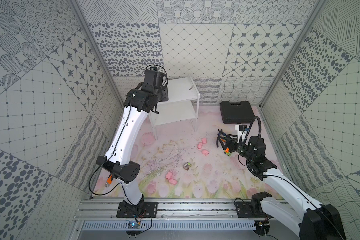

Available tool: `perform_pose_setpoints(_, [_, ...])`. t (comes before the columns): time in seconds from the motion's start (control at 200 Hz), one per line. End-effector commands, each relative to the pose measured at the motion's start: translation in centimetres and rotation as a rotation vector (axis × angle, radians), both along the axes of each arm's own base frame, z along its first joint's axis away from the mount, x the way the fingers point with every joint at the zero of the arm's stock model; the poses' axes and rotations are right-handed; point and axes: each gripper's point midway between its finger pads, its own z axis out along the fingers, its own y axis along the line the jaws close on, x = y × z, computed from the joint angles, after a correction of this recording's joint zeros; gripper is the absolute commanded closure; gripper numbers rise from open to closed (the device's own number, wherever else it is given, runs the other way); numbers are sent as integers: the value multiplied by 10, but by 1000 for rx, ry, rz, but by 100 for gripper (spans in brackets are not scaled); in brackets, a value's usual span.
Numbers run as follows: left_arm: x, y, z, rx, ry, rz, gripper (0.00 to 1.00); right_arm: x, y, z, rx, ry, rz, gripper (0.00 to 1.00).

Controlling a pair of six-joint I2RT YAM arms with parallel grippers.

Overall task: Organize plastic toys on shelves
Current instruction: Place the plastic toy on the shelf.

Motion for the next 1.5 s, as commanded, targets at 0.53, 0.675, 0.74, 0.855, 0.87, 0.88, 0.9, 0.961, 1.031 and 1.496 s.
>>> perform_pose_setpoints(0.53, [3, 44, -52, 210, 103, 63, 85, 4, -1, 10, 35, -39, 3, 11])
perform_pose_setpoints(0.675, [0, 44, -53, 198, 112, 59, 78, 4, -1, 9, 39, -34, 4, 11])
perform_pose_setpoints(0.74, [-1, 44, -54, 194, 116, 56, 73, 4, -1, 10, 41, -35, 5, 11])
perform_pose_setpoints(0.855, [-3, 44, -51, 183, 113, 53, 66, 3, 0, 9, 43, -32, 5, 11])
perform_pose_setpoints(0.87, [-3, 43, -50, 179, 111, 52, 65, 3, 0, 10, 44, -33, 5, 11])
perform_pose_setpoints(0.88, [-3, 43, -50, 179, 112, 51, 65, 3, 0, 11, 45, -36, 6, 11])
perform_pose_setpoints(0.9, [-4, 43, -49, 179, 112, 51, 64, 3, 0, 11, 44, -34, 7, 11])
perform_pose_setpoints(0.961, [-4, 43, -47, 172, 112, 49, 63, 3, 0, 11, 46, -35, 7, 11])
perform_pose_setpoints(1.031, [-5, 42, -43, 162, 108, 48, 59, 3, 0, 11, 46, -34, 8, 12])
perform_pose_setpoints(1.496, [-18, 34, 0, 39, 34, 20, 48, 1, 2, 14, 55, -35, 26, 12])
